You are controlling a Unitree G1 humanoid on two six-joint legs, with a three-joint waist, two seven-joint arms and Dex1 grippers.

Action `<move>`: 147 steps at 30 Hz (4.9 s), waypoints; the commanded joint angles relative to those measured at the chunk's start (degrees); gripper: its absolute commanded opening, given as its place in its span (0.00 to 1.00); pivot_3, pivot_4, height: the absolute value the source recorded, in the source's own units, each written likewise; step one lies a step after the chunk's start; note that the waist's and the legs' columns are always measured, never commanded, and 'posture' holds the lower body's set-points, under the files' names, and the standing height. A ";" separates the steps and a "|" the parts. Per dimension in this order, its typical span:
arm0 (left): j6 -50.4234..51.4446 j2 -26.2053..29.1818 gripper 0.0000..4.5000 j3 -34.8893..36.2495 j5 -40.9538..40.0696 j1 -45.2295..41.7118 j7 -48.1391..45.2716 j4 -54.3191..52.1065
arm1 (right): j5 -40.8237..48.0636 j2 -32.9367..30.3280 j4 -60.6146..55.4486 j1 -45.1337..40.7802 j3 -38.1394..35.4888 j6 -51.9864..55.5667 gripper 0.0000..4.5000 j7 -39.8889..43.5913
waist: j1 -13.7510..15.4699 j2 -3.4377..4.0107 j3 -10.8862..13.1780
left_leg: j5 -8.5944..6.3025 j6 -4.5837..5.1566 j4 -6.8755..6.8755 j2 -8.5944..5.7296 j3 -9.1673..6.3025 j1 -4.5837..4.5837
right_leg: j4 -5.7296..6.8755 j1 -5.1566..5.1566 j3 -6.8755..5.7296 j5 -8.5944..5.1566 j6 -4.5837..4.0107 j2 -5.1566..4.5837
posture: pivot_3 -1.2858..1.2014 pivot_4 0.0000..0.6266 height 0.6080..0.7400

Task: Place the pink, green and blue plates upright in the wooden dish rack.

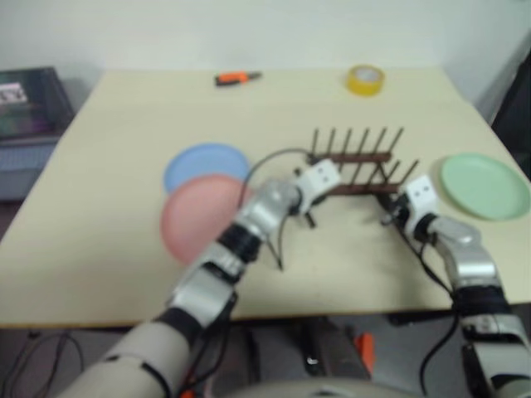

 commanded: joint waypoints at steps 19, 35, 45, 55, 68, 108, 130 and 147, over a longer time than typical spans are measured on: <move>-4.21 -2.06 0.00 2.46 0.65 -3.61 1.76 3.85 | -1.27 3.49 4.19 -5.72 0.85 -4.93 0.00 -2.56 | 0.03 0.00 0.00 | 0.00 0.00 -0.20 0.00 0.14 0.00 | -0.07 -0.10 0.02 0.00 0.00 -0.01 | 0.52 0.24 1.00; 17.16 13.65 0.00 5.49 -5.70 0.01 -12.39 -31.27 | 11.25 -10.06 -31.45 3.40 1.97 20.21 0.00 15.29 | -0.01 0.02 0.02 | 0.01 -0.02 -0.24 0.06 0.05 0.03 | -0.01 -0.10 -0.02 -0.04 -0.05 0.03 | 0.52 0.24 1.00; 28.05 27.32 0.43 15.50 -13.46 2.21 -15.07 -43.96 | 13.81 -10.07 -32.78 -1.77 3.26 23.81 0.35 17.65 | -0.16 0.00 0.04 | 0.00 -0.02 -0.24 0.10 0.08 -0.01 | -0.03 -0.14 -0.02 -0.07 -0.11 0.04 | 0.52 0.24 1.00; 37.69 47.88 1.00 29.75 -22.64 11.84 -18.42 -56.05 | 15.62 -9.41 -33.88 -10.22 4.23 23.13 1.00 18.91 | -0.32 -0.09 0.11 | -0.01 -0.03 -0.33 0.21 0.10 0.02 | -0.02 -0.21 -0.05 -0.13 -0.20 0.05 | 0.52 0.24 1.00; 35.95 52.01 1.00 38.01 -25.90 30.69 -13.43 -52.23 | 15.48 -7.01 -32.67 -13.76 8.33 21.84 1.00 20.60 | 1.37 -0.31 0.10 | -0.01 -0.04 -0.28 0.31 0.09 -0.05 | -0.07 -0.18 -0.12 -0.16 -0.25 -0.21 | 0.52 0.24 1.00; 30.57 48.81 0.01 34.14 -27.93 30.74 -8.89 -41.34 | 14.18 -8.88 -34.64 -11.38 9.32 22.07 1.00 20.46 | 1.32 -0.35 0.08 | -0.01 -0.04 -0.29 0.32 0.08 -0.03 | -0.02 -0.19 -0.15 -0.17 -0.27 -0.20 | 0.52 0.24 1.00; 33.92 48.56 0.01 40.86 -38.39 19.55 -8.48 -45.95 | 14.37 -7.75 -36.86 -12.42 10.37 20.87 1.00 23.16 | 1.39 -0.39 0.10 | -0.01 -0.04 -0.29 0.30 0.06 -0.07 | -0.04 -0.19 -0.19 -0.17 -0.27 -0.20 | 0.52 0.24 1.00; 31.36 36.10 0.01 32.94 -31.97 -2.65 5.42 -32.67 | 0.43 3.29 -35.39 -21.31 22.32 8.18 1.00 16.08 | 1.35 -0.39 0.10 | -0.01 -0.05 -0.27 0.24 0.09 -0.08 | 0.02 -0.22 -0.17 -0.16 -0.26 -0.01 | 0.52 0.24 1.00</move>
